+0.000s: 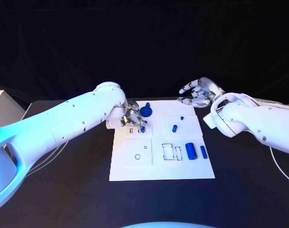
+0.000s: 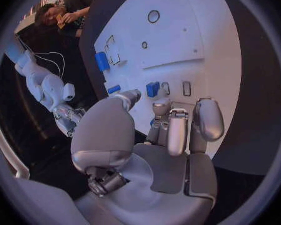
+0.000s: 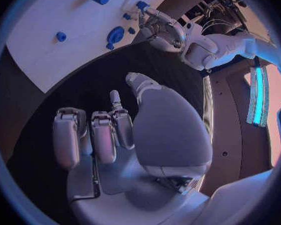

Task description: Assemble the parts on the task board

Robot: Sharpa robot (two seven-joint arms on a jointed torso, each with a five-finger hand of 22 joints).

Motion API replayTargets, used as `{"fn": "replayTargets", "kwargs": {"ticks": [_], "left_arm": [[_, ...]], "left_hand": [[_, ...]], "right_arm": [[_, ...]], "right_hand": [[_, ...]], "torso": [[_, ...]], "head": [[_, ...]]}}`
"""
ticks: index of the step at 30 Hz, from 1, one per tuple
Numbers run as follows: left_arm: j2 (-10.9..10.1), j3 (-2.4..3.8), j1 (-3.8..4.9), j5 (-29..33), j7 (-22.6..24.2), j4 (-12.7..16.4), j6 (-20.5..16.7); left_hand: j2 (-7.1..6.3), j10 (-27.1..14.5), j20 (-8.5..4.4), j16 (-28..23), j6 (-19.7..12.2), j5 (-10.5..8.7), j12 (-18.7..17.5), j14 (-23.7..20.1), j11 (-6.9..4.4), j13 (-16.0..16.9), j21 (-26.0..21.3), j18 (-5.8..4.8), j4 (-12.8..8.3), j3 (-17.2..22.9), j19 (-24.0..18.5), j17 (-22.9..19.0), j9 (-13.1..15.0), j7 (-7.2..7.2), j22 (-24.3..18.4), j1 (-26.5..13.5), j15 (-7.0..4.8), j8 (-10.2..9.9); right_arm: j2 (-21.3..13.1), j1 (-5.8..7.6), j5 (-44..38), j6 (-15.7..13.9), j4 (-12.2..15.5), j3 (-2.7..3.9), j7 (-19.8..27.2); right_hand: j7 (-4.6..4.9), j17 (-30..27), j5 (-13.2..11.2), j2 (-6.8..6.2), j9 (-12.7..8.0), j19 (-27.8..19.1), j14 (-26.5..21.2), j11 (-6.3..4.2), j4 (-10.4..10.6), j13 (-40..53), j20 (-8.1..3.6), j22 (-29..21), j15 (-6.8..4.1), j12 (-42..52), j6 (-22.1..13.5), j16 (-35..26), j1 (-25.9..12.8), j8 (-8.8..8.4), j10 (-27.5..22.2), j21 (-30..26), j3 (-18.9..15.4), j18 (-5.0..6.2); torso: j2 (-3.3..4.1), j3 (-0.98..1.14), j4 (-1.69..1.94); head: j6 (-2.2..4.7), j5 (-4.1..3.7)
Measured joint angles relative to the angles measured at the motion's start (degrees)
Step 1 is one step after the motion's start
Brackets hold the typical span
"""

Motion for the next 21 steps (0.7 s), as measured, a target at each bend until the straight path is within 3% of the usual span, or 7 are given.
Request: {"fn": "replayTargets", "kwargs": {"ticks": [21], "left_arm": [[1.1, -0.14, -0.33, 1.0, -0.1, -2.1, 0.7]], "left_hand": [[0.47, 0.0, 0.0, 0.0, 0.0, 0.0, 0.0, 0.0, 0.0, 0.3, 0.2, 0.0, -0.1, 1.1, 0.0, 0.0, 0.9, 0.0, 0.5, 1.2, 0.0, 0.8]], "right_arm": [[0.4, 0.0, 0.0, 0.2, 0.1, 0.0, -0.1]], "right_hand": [[0.0, 0.0, 0.2, 0.0, 0.0, 0.0, 0.0, 0.0, 0.2, 0.0, 0.0, 0.0, 0.0, 0.0, 0.0, 0.0, 0.0, 0.0, 0.0, 0.0, 0.2, 0.0]], "torso": [[0.05, -0.01, 0.05]], "head": [[-0.29, -0.29]]}}
